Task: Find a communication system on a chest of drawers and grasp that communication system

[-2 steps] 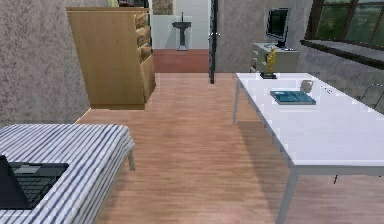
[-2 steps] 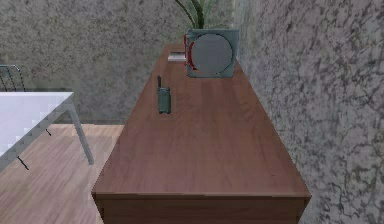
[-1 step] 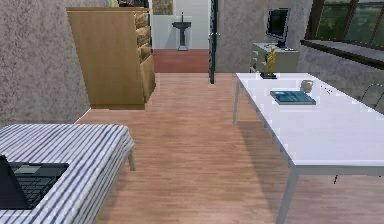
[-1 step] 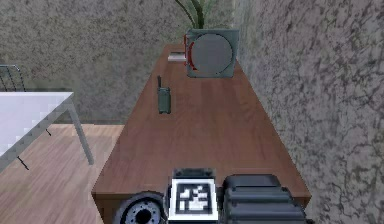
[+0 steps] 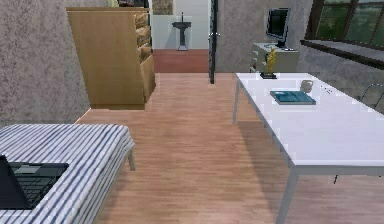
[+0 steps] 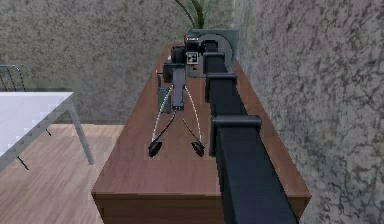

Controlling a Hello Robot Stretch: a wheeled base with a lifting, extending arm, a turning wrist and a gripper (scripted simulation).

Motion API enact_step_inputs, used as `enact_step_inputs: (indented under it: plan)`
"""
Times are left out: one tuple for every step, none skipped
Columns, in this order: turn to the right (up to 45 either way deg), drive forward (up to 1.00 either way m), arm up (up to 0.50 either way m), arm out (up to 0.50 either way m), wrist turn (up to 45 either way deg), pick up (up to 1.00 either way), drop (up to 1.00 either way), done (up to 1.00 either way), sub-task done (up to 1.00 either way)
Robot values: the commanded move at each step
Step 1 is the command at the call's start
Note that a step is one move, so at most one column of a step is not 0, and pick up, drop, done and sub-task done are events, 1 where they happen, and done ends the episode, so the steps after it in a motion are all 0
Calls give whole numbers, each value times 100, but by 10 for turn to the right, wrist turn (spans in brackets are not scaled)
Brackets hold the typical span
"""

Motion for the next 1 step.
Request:
enact_step_inputs:
  plan:
    - [0,0,0,0,450,0,0,0,0]
